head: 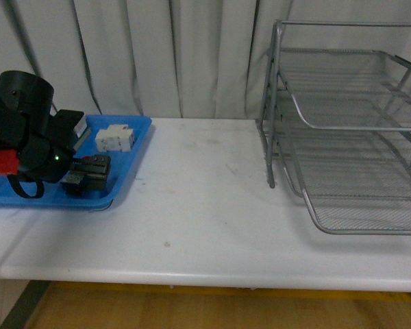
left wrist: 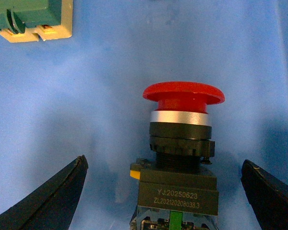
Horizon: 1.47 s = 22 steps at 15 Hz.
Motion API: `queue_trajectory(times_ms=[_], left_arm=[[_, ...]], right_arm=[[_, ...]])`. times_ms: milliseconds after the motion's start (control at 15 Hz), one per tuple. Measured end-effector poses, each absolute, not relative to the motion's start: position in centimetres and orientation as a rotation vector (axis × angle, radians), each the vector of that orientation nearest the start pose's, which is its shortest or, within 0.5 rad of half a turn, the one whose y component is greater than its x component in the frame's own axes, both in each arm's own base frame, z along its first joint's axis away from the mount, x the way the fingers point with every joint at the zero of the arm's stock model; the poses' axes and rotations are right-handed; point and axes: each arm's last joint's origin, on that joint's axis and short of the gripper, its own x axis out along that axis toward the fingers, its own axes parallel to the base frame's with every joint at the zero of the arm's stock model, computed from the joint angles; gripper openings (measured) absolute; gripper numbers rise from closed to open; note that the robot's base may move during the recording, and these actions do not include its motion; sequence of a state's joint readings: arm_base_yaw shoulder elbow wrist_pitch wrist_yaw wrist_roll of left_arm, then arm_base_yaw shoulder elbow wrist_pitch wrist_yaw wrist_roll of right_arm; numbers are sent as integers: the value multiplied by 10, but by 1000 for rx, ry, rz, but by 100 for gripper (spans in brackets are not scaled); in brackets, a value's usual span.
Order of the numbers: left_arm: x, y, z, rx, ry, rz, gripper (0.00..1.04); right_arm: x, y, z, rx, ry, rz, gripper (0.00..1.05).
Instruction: Place button on rack with both arms
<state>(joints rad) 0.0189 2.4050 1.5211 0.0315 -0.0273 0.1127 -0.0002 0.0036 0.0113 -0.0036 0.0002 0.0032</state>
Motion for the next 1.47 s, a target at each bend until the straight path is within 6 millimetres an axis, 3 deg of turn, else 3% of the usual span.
queue_trajectory(times_ms=[67, 134, 401, 468, 668, 802, 936, 1069, 1270, 1337, 1470], left_arm=[[483, 11, 55, 105, 852, -7, 98], [483, 12, 55, 104, 848, -9, 91], [483, 11, 54, 105, 850, -9, 43], [483, 11, 54, 105, 849, -8, 38], [473, 11, 65, 117, 816, 16, 37], [462, 7, 96, 105, 727, 3, 37], [434, -4, 154, 79, 566, -23, 37], [388, -13, 191, 34, 469, -49, 37], [294, -20, 200, -7, 476, -53, 37], [273, -19, 207, -25, 442, -50, 37], [254, -17, 212, -35, 405, -27, 37]], right_arm=[[97, 0, 167, 3, -4, 0, 98], [97, 0, 167, 3, -4, 0, 98], [97, 0, 167, 3, -4, 0, 98], [97, 0, 167, 3, -4, 0, 98], [97, 0, 167, 3, -4, 0, 98], [97, 0, 167, 3, -4, 0, 98], [97, 0, 167, 3, -4, 0, 98], [97, 0, 167, 3, -4, 0, 98], [97, 0, 167, 3, -4, 0, 98], [97, 0, 167, 3, -4, 0, 98], [97, 0, 167, 3, -4, 0, 98]])
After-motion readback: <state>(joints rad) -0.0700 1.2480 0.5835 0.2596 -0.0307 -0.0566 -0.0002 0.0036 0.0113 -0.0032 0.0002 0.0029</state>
